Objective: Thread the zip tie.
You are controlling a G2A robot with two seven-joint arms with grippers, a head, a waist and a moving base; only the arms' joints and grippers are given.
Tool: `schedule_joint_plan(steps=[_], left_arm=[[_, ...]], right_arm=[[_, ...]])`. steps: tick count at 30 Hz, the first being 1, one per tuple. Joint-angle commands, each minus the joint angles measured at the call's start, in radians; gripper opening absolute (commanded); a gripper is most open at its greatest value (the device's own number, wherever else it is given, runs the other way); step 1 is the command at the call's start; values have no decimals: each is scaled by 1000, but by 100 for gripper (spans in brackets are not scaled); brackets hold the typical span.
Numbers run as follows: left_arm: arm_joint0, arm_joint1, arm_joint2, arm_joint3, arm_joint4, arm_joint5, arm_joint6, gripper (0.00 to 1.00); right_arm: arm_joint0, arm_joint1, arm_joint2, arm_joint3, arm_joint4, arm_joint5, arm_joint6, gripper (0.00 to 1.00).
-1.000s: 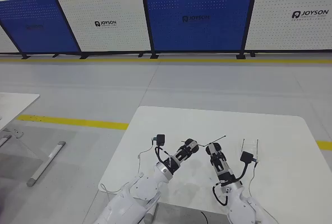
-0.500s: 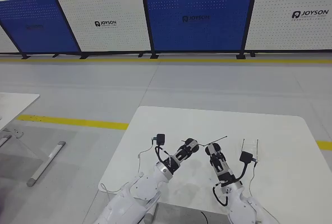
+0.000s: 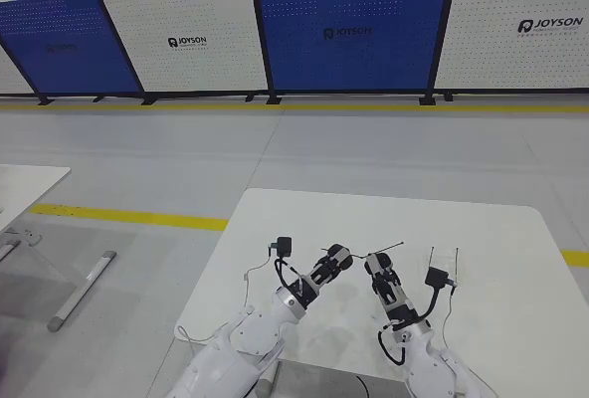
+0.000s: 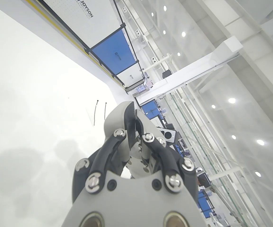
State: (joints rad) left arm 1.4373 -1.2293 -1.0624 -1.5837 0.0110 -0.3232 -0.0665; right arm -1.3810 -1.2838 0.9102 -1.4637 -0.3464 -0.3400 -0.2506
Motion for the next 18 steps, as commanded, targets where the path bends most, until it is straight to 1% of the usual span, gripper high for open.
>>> schedule_joint_plan(steps=[1, 6, 7, 9, 12, 13, 14, 15, 18], left_arm=[[0, 0, 0, 1, 1, -2, 0, 0], [-1, -1, -1, 1, 7, -3, 4, 0], [-1, -2, -1, 2, 10, -3, 5, 0], [-2, -2, 0, 3, 13, -1, 6, 0], [-5, -3, 1, 7, 20, 3, 7, 0], [-5, -3, 2, 7, 21, 3, 8, 0], [-6, -3, 2, 8, 22, 4, 9, 0], [-6, -4, 2, 8, 23, 4, 9, 0], [-7, -4, 0, 8, 20, 3, 11, 0]], right_arm=[[1, 0, 1, -2, 0, 0, -1, 19], [0, 2, 3, -11, -6, 0, -5, 20], [0, 2, 4, -14, -6, 0, -7, 18], [0, 3, 6, -16, -9, 0, -9, 20], [0, 4, 11, -23, -10, 0, -14, 20], [0, 5, 13, -26, -10, 0, -16, 16], [-1, 5, 16, -29, -9, 0, -19, 5], [-2, 6, 17, -30, -8, 0, -20, 0], [-2, 6, 20, -31, -10, 0, -19, 0]])
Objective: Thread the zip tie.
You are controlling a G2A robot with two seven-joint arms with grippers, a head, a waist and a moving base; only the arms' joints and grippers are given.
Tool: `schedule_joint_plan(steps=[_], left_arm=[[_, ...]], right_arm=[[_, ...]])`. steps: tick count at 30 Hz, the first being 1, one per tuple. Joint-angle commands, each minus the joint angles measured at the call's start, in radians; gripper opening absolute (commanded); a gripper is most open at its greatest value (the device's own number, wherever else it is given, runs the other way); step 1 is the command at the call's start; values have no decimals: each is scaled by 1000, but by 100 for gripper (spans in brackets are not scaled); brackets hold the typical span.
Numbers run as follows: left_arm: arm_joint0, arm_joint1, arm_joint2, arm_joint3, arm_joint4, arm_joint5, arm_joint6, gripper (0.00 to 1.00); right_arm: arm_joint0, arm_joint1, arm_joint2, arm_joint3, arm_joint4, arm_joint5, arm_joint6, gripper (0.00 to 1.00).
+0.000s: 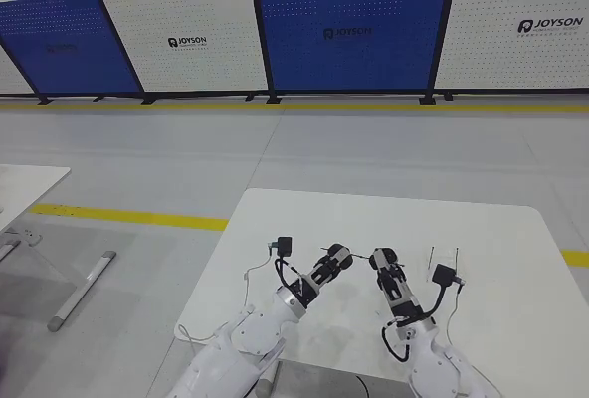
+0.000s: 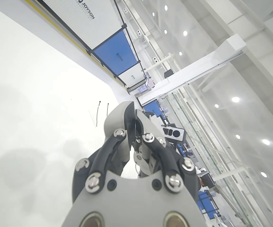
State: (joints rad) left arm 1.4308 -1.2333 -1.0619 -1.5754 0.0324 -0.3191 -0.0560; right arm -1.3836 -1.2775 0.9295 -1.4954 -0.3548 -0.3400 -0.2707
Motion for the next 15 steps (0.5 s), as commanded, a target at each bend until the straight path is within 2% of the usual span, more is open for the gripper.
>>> schedule_joint_plan(steps=[1, 15], left_arm=[[0, 0, -2, 0, -2, -1, 0, 0], [-2, -2, -1, -5, -5, 5, -23, 0]], right_arm=[[1, 0, 0, 1, -2, 0, 2, 0], [17, -6, 1, 13, -5, 0, 15, 0]])
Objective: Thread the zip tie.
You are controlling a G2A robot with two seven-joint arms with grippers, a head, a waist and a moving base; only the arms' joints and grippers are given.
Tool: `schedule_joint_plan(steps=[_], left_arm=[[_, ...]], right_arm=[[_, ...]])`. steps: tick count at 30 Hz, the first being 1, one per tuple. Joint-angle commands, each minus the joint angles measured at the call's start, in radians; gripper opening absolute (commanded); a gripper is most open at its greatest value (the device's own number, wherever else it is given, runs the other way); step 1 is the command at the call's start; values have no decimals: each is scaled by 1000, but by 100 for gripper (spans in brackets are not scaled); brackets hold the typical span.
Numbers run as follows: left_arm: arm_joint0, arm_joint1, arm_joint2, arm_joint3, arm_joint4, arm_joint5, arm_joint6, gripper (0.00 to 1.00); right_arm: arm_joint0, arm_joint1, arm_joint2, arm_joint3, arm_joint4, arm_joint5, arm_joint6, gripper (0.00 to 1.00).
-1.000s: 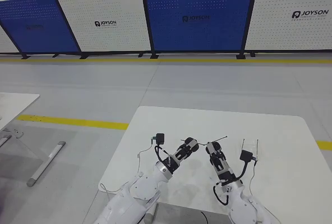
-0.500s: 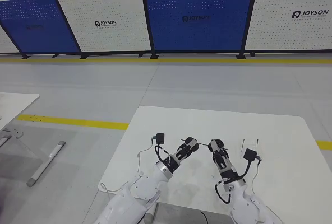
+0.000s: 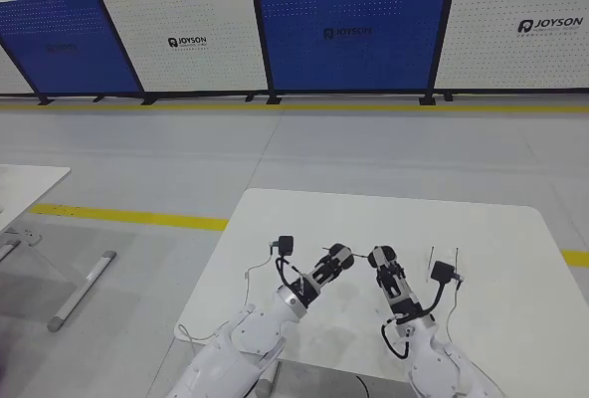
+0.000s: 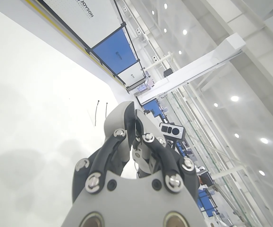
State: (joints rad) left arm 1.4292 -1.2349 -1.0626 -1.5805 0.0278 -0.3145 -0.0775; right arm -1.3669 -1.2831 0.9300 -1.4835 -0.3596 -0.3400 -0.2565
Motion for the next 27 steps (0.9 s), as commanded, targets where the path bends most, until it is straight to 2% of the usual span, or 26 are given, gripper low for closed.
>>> schedule_joint_plan(steps=[1, 15, 25, 27], left_arm=[[0, 0, 0, -1, -1, -1, -3, 0], [10, 3, -8, -14, 4, 3, -32, 0], [10, 2, -10, -14, 7, 16, -25, 0], [10, 2, -10, -14, 7, 17, -24, 0]], right_arm=[[1, -1, 2, 3, 0, 0, 2, 0], [12, -19, 13, 24, -14, 15, 29, 0], [9, -28, 27, 28, -6, 20, 60, 0], [6, -29, 30, 27, -8, 18, 69, 12]])
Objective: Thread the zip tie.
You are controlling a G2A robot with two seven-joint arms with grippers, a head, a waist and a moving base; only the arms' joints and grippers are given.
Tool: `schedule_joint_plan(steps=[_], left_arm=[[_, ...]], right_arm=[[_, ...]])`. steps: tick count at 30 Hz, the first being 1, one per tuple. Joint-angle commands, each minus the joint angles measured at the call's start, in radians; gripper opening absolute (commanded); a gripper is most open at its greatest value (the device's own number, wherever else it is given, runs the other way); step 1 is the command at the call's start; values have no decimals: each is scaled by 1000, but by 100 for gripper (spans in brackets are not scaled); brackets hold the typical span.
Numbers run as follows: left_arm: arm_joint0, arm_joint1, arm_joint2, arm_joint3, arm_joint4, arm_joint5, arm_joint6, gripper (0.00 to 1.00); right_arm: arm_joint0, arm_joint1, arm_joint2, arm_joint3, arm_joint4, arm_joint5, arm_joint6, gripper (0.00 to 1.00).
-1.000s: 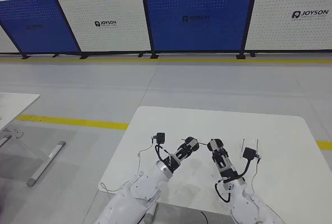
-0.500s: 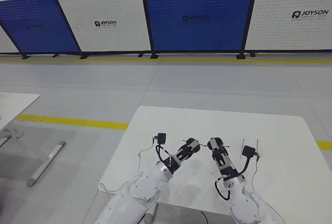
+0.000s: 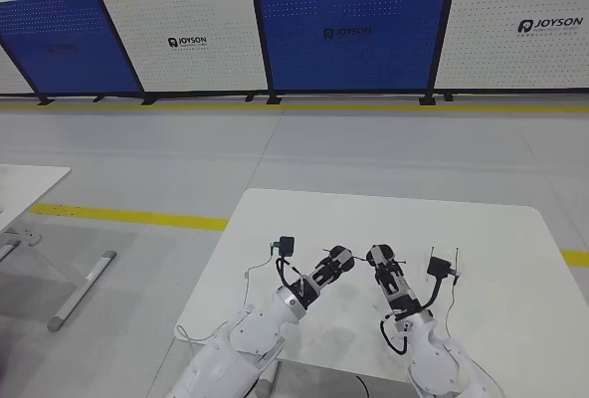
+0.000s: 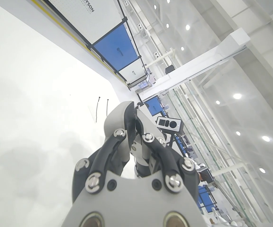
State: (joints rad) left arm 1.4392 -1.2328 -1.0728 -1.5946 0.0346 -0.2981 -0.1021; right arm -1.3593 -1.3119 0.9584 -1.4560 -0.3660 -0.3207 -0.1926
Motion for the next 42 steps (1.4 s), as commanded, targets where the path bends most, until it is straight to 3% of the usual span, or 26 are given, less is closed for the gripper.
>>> schedule_joint_plan(steps=[1, 6, 22, 30, 34, 38, 42], left_arm=[[0, 0, 0, 0, 0, 2, 2, 0], [1, -1, 1, -1, 4, 10, 8, 0], [4, -5, -3, -7, -13, 26, 42, 0], [1, -8, 2, -3, -12, 37, 48, 0], [-2, -10, 5, 0, -10, 41, 48, 0], [-4, -11, 7, 2, -8, 43, 49, 0], [-4, -12, 7, 3, -7, 43, 50, 0]], right_arm=[[-2, -1, 3, -1, -4, -1, 9, 18], [-9, -3, 9, -3, -17, -6, 23, 27], [-48, -7, 36, -13, -67, -19, 17, 31], [-56, -6, 38, -27, -91, -19, 13, 23], [-58, -5, 38, -30, -94, -19, 12, 24], [-58, -4, 40, -34, -94, -19, 10, 18], [-60, -3, 42, -36, -95, -19, 9, 3]])
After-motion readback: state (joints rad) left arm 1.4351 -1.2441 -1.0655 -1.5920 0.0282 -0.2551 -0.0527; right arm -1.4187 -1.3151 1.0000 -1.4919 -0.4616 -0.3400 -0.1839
